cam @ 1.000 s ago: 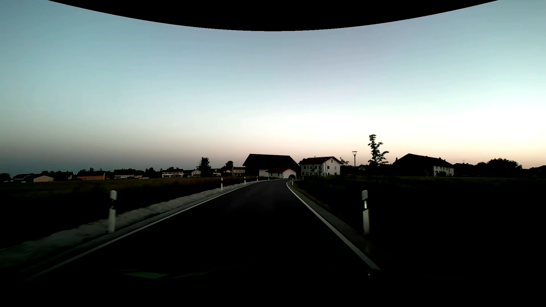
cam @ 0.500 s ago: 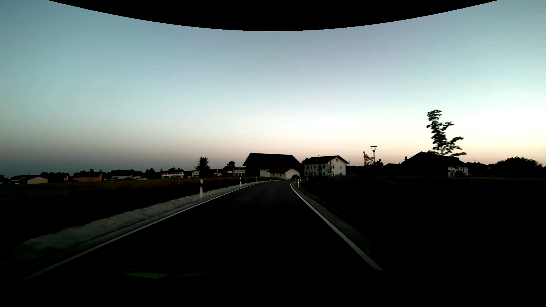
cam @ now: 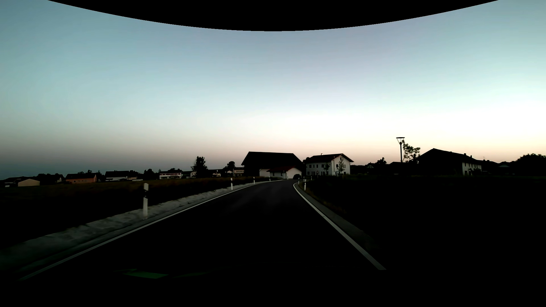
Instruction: Follow the waypoints while adhering to traffic rules and regulations
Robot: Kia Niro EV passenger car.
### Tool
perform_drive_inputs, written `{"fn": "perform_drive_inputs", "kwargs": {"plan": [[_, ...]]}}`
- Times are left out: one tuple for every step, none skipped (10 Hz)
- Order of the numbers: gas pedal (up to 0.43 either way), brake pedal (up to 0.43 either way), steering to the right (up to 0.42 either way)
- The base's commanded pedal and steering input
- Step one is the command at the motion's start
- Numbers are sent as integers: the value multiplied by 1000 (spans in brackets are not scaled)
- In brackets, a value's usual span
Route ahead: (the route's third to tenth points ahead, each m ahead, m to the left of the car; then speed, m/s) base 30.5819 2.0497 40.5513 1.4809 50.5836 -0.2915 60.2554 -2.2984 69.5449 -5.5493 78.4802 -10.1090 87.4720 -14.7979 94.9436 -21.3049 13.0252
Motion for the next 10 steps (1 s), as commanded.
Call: {"fn": "perform_drive_inputs", "kwargs": {"plan": [[79, 0, 0], [79, 0, 0], [79, 0, 0], [79, 0, 0], [79, 0, 0], [79, 0, 2], [67, 0, 3], [67, 0, 5], [59, 0, 6], [47, 0, 8]]}}
